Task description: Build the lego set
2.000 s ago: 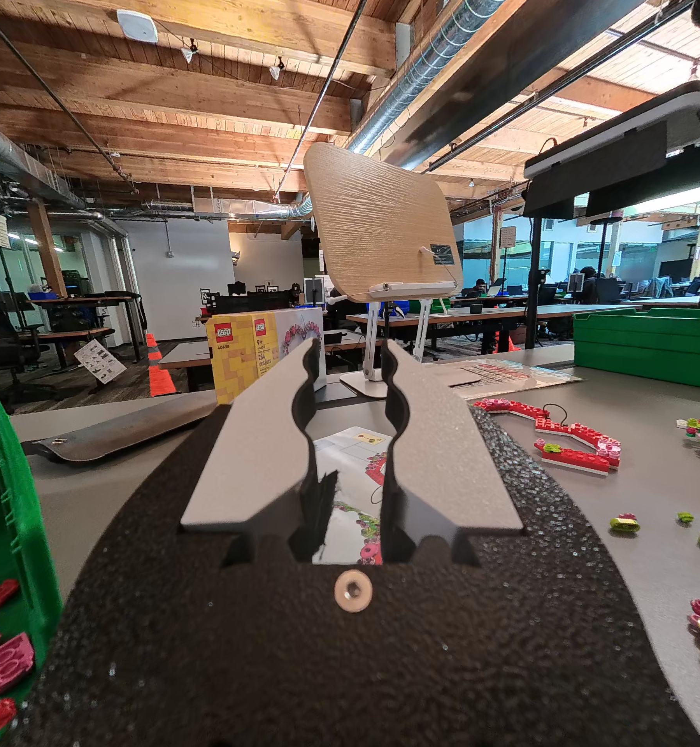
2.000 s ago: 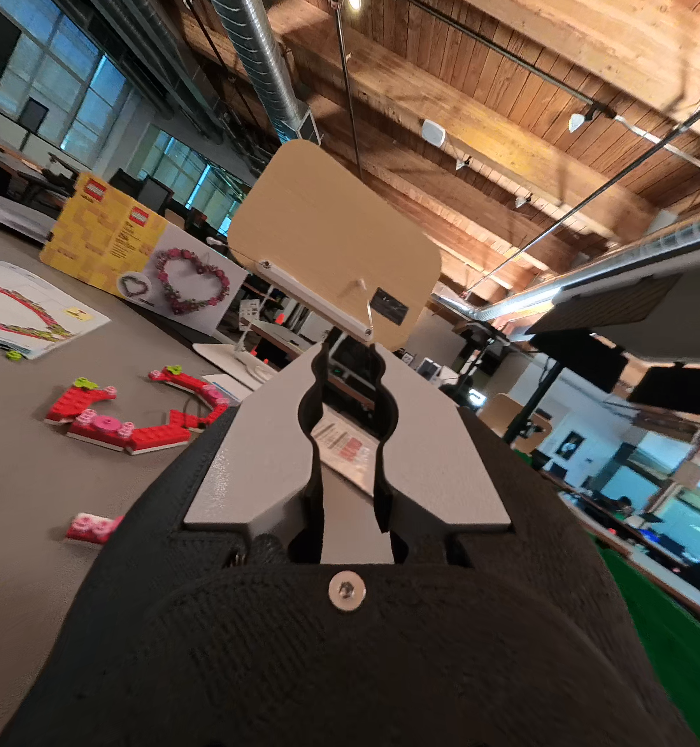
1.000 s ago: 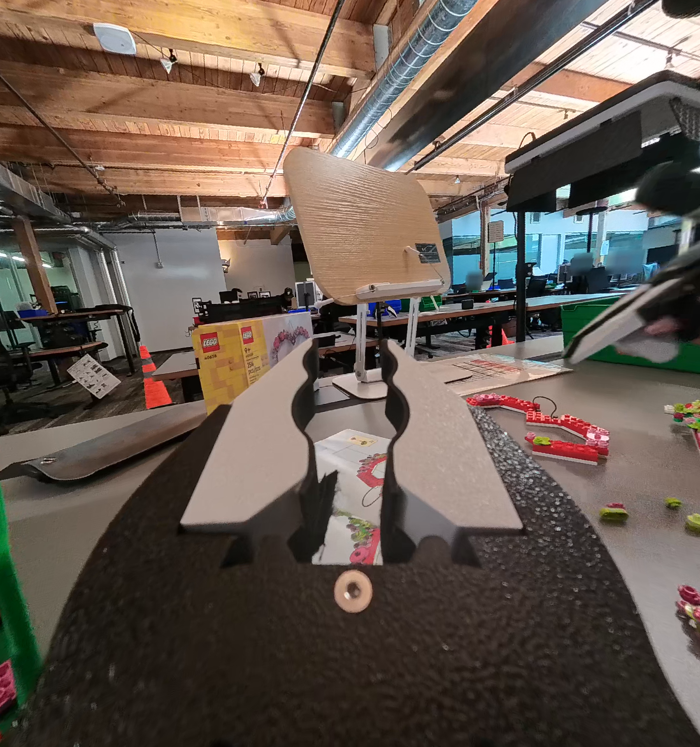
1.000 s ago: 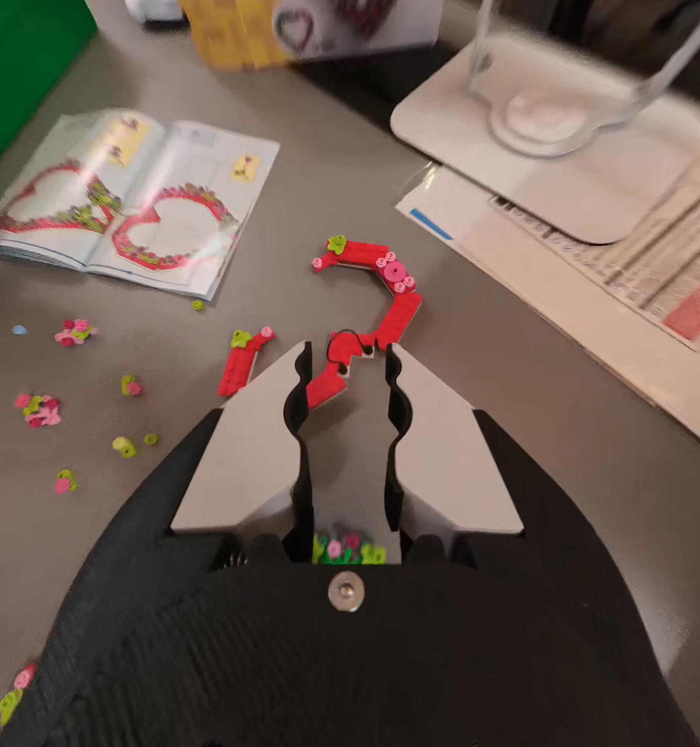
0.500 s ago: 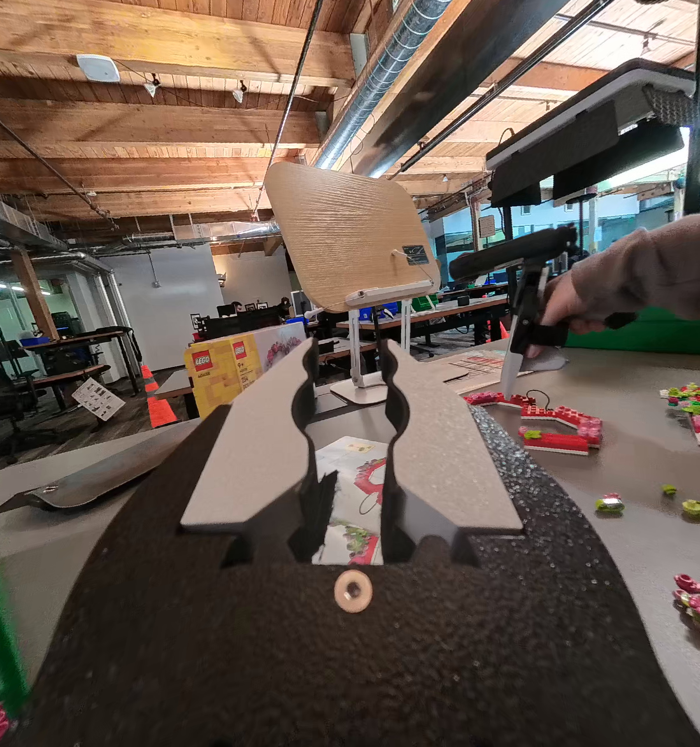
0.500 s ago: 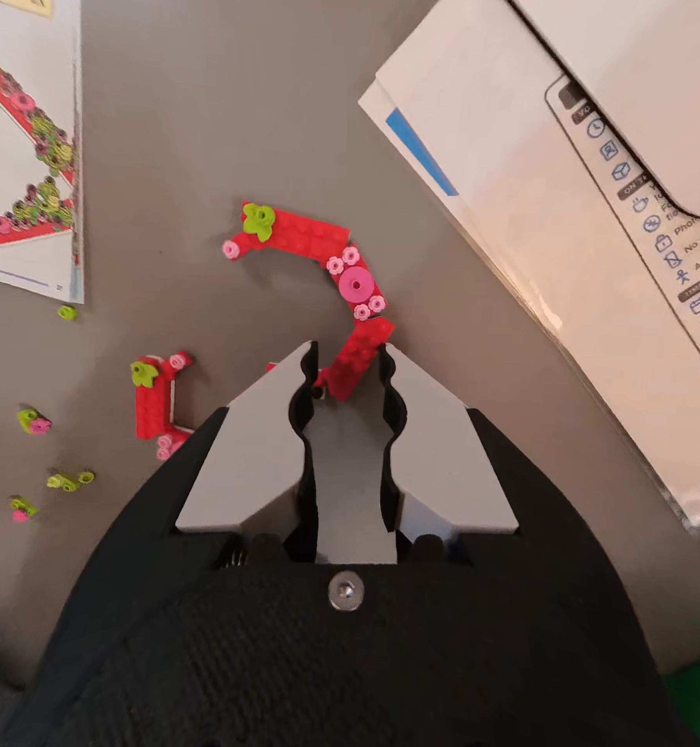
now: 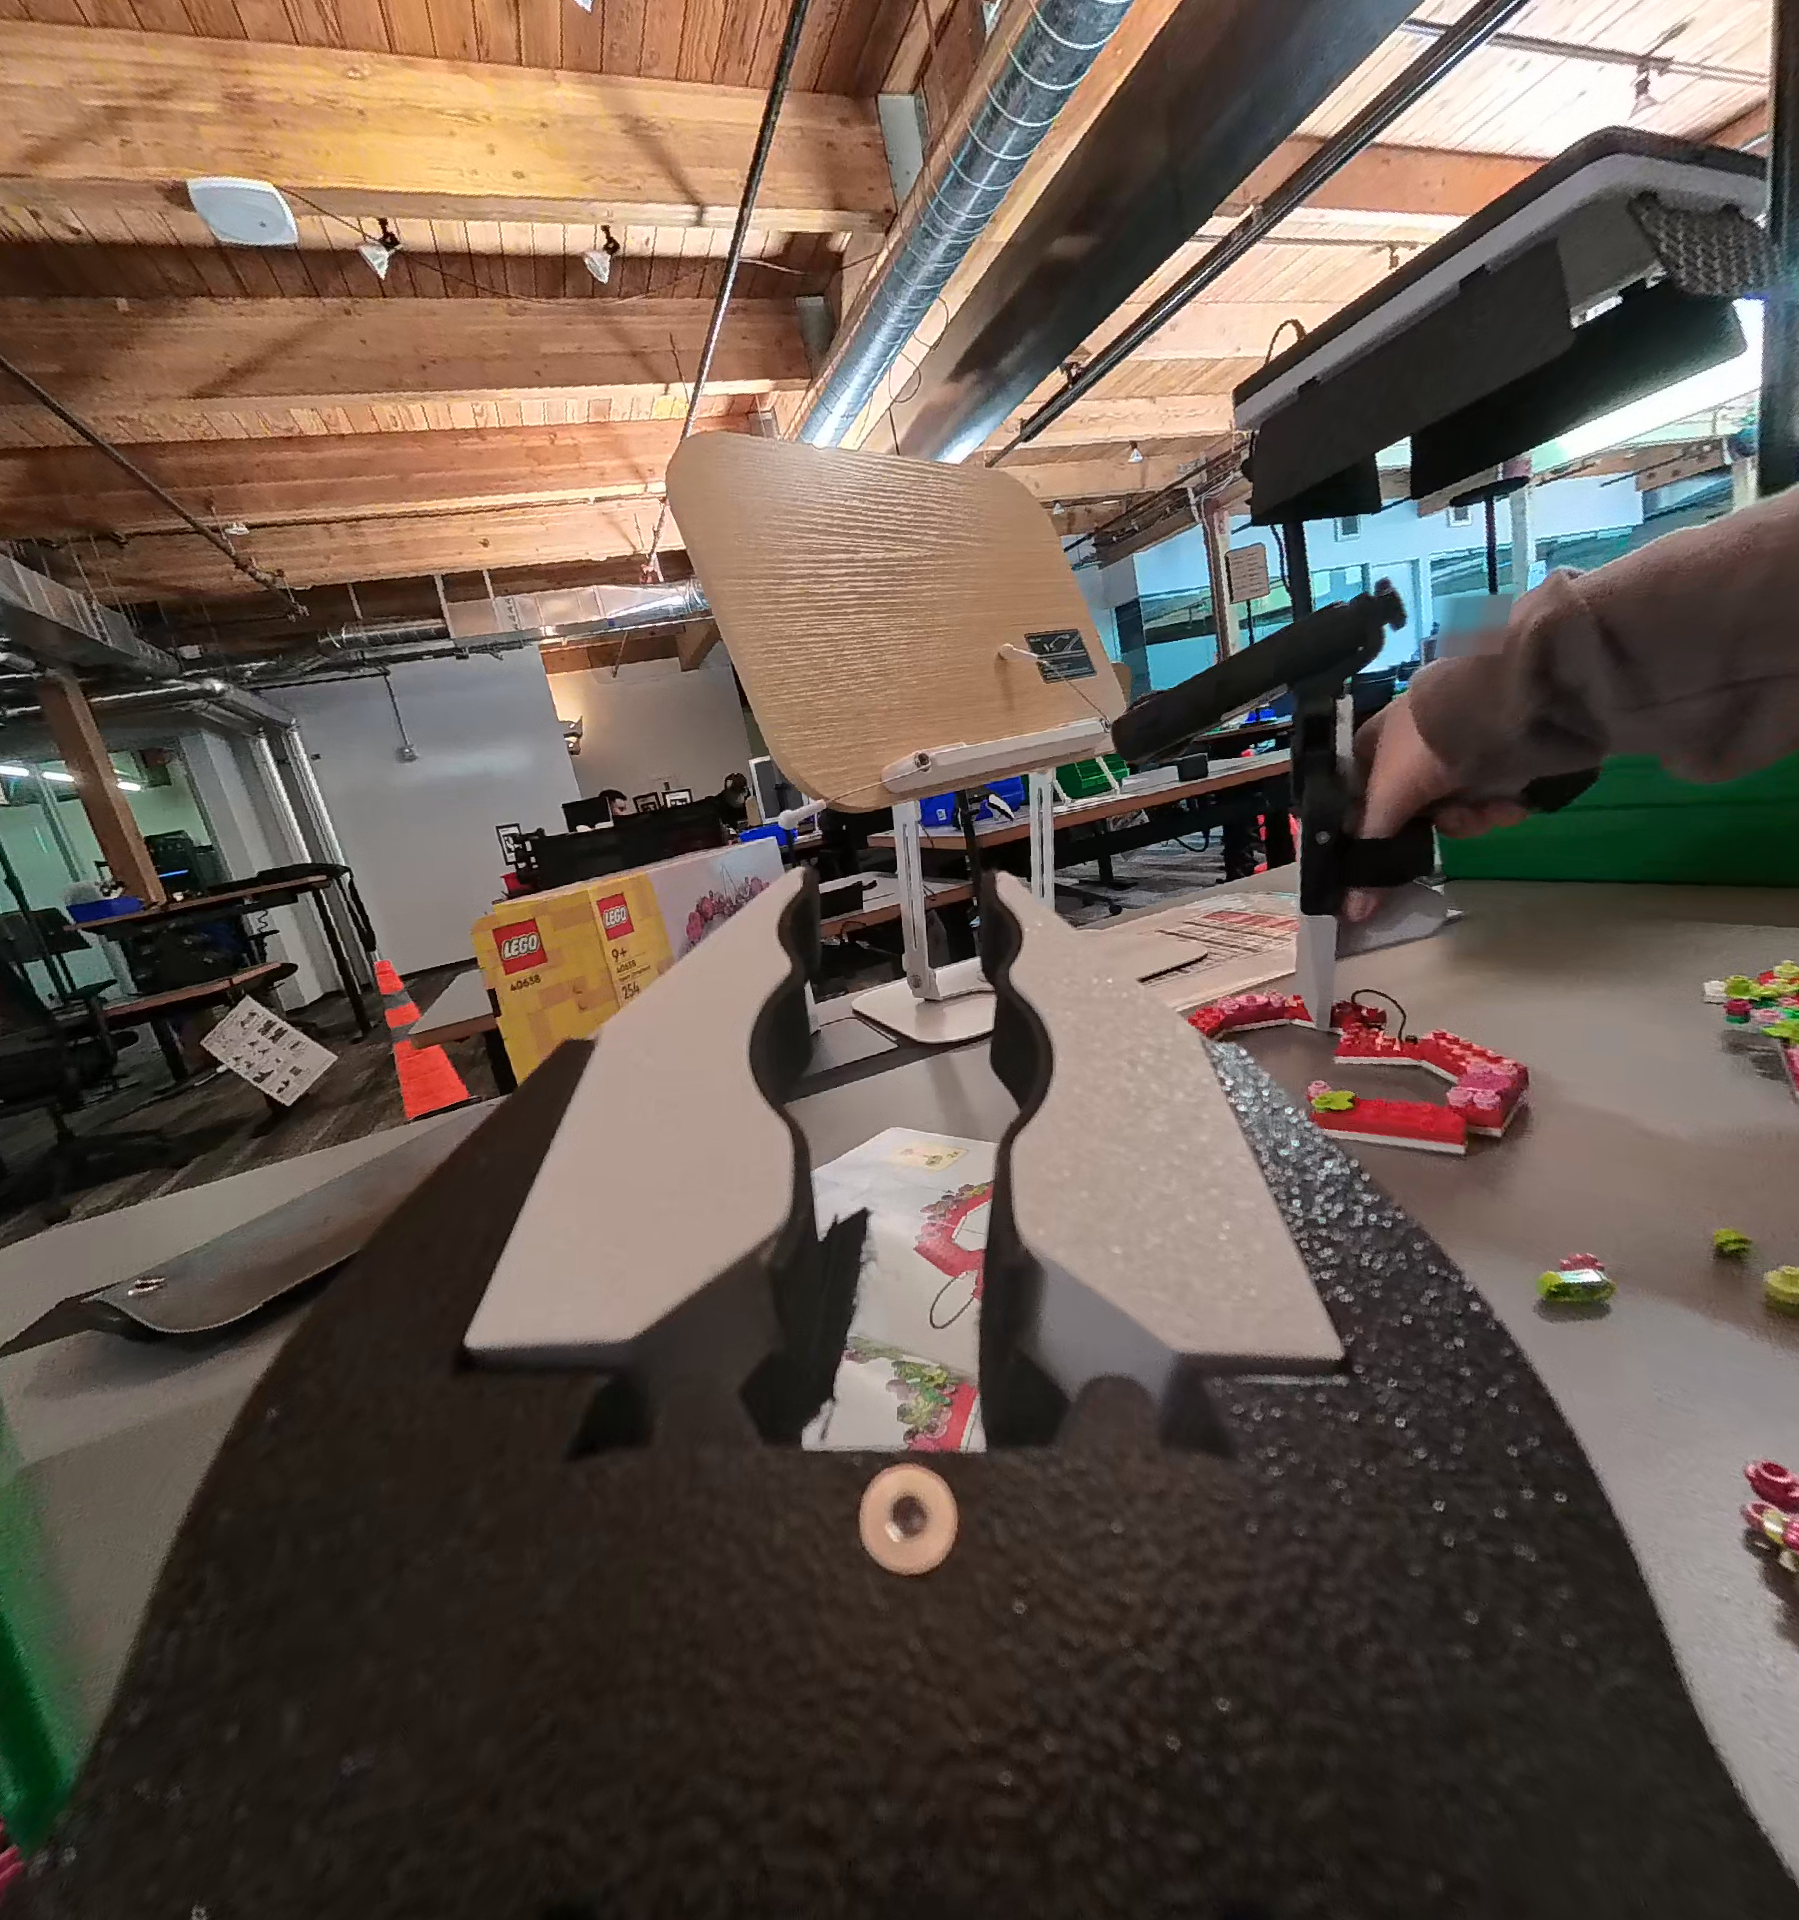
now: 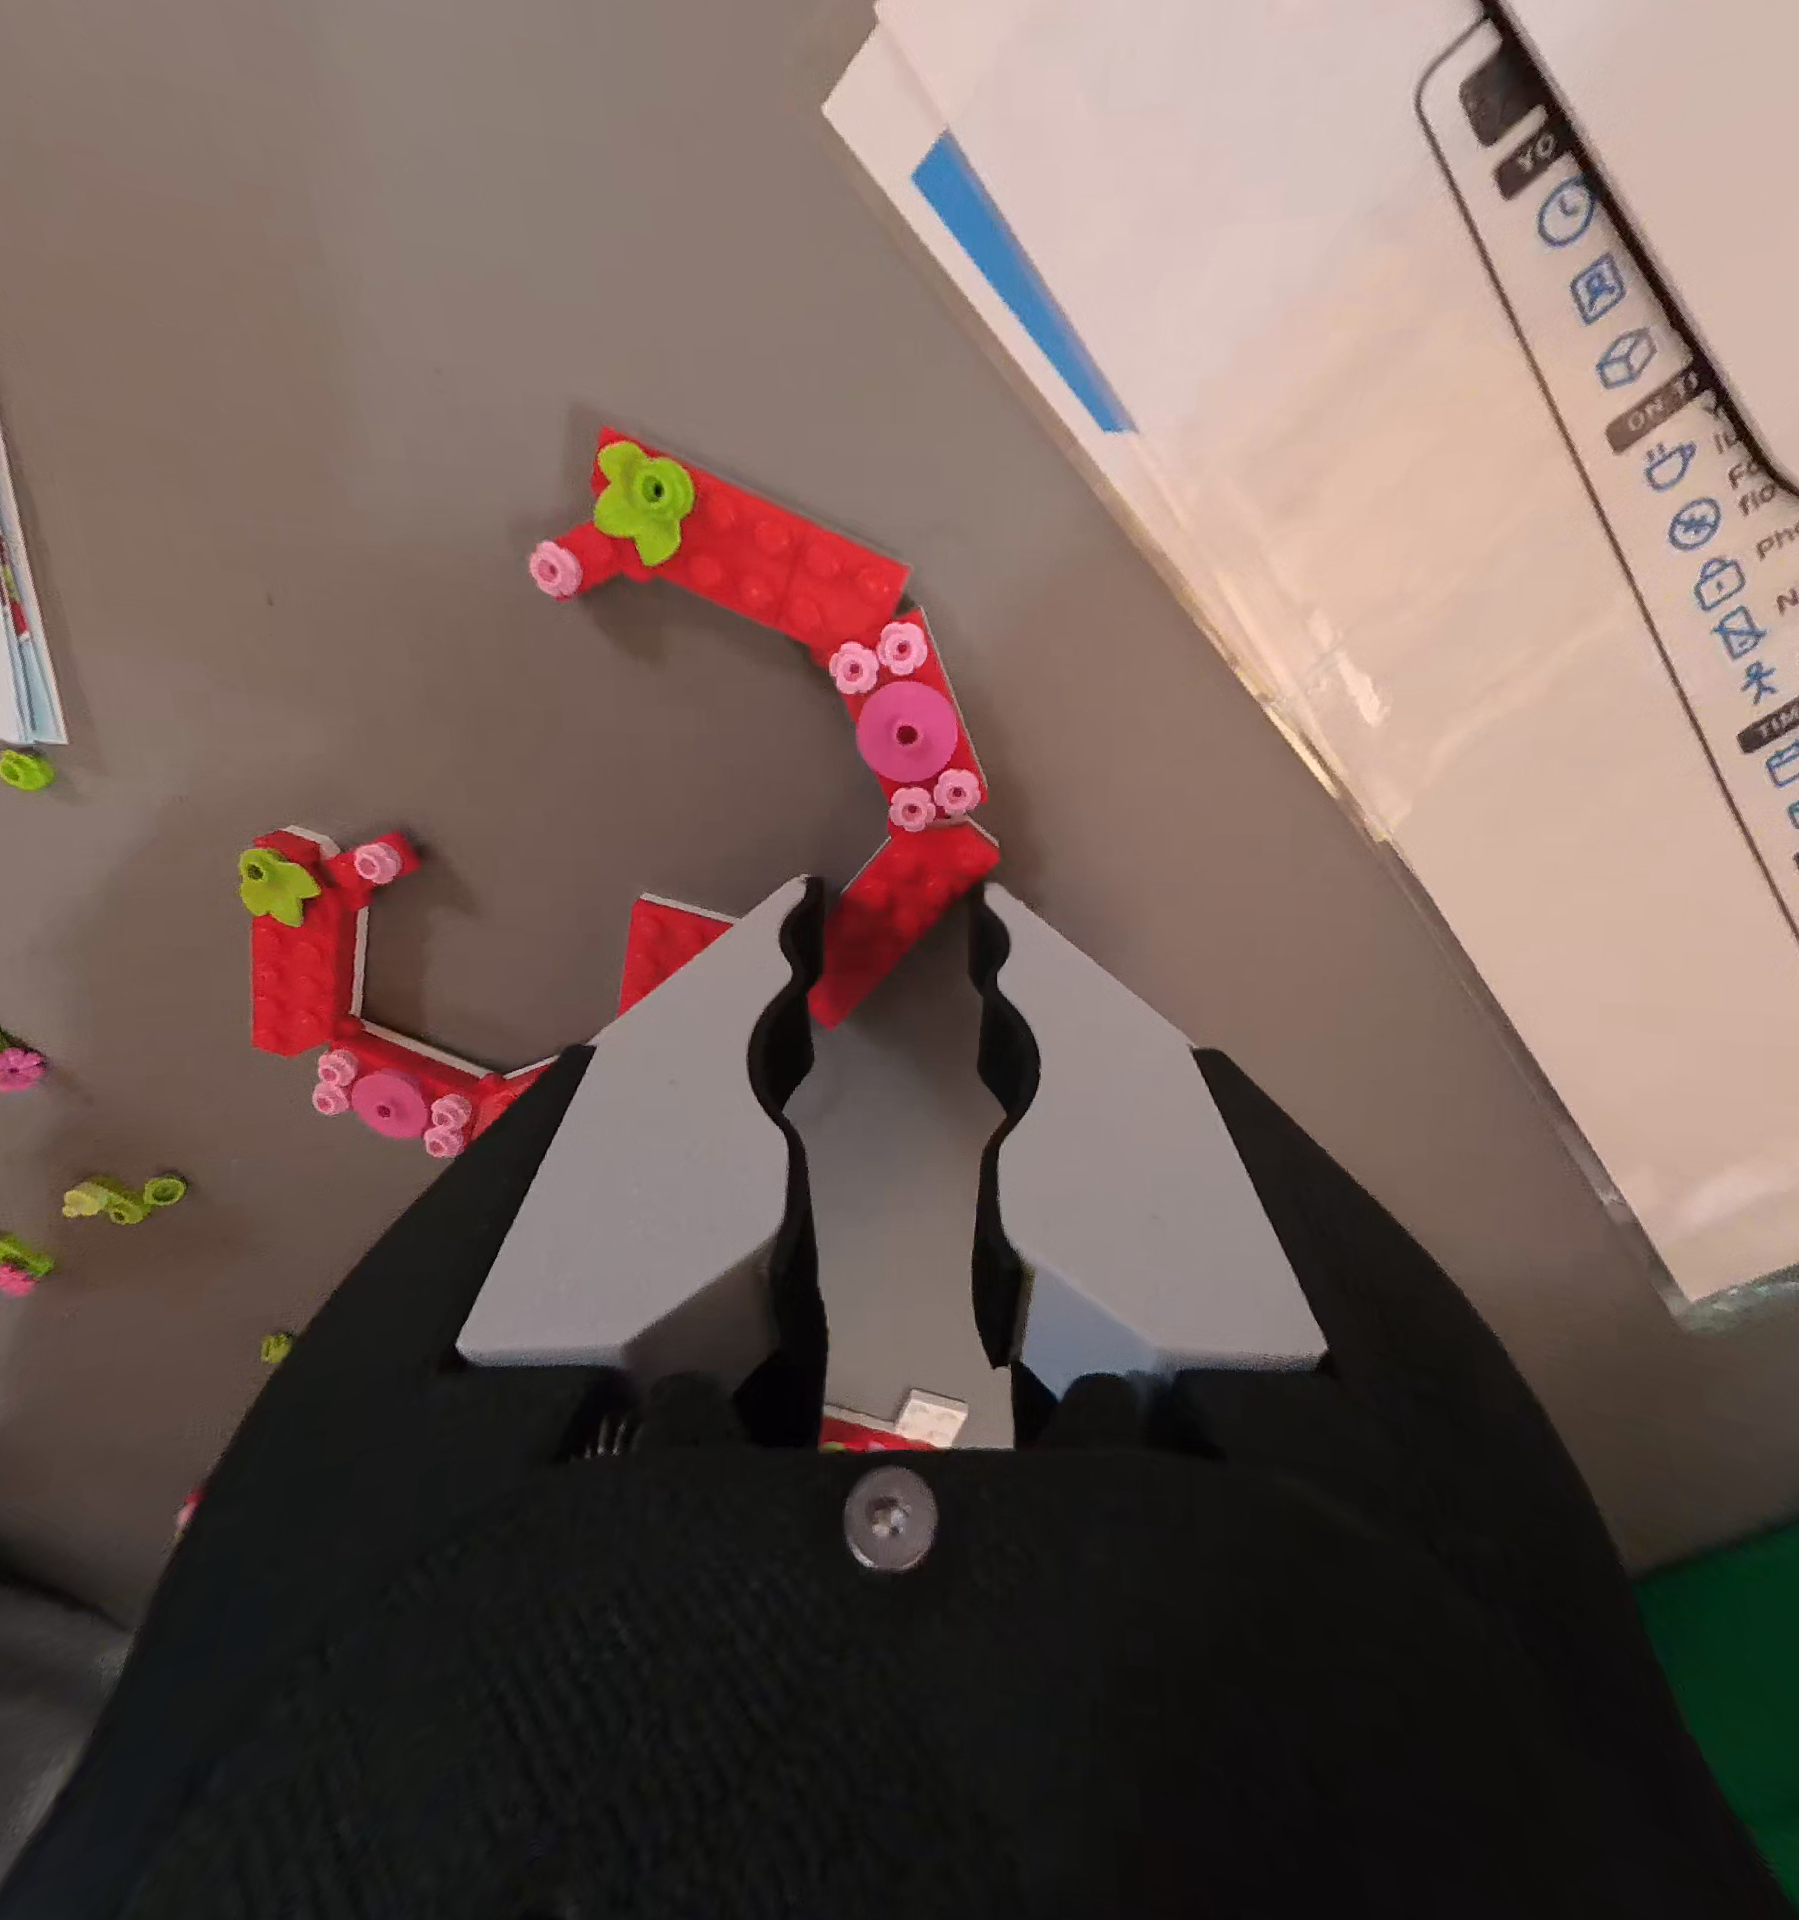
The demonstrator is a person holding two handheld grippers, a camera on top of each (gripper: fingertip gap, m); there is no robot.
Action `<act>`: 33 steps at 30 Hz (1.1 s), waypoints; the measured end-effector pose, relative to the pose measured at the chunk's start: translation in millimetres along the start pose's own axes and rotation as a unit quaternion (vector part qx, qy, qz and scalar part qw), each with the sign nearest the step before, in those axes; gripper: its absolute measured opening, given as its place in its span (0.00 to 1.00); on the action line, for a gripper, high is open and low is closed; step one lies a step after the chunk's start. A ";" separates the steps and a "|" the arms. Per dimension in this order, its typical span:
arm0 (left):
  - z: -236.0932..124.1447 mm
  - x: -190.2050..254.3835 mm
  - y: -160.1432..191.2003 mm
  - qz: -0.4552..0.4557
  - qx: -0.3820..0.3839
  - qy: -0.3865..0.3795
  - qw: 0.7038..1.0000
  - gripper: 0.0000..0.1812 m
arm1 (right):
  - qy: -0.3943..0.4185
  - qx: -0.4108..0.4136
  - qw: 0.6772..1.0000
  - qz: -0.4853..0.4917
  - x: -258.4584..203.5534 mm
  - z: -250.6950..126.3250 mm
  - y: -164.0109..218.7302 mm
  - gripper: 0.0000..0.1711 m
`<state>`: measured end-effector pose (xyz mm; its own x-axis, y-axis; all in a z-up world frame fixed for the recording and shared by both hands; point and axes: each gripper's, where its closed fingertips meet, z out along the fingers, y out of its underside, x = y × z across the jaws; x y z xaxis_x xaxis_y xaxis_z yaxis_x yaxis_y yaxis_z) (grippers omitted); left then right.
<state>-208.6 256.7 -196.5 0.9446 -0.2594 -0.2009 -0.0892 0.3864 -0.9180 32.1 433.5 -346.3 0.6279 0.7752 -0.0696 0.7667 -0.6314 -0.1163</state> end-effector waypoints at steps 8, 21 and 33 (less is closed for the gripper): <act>-0.4 -4.7 0.6 0.004 -0.001 -0.009 1.000 0.15 | -0.001 -0.045 0.990 -0.133 -7.2 1.6 -6.1 0.09; -0.3 -13.6 4.0 0.004 -0.006 -0.022 1.000 0.15 | 0.052 -0.083 0.808 -0.581 -48.9 4.8 -19.4 0.08; 0.0 -12.5 3.9 0.003 -0.005 -0.020 1.000 0.15 | 0.136 -0.085 0.574 -0.803 -84.3 6.1 -6.7 0.11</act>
<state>-220.8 261.5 -197.6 0.9561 -0.2207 -0.1926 -0.0979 0.3788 -0.9203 -26.8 372.5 -345.7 -0.9267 0.3433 0.1533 0.3741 0.8822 0.2859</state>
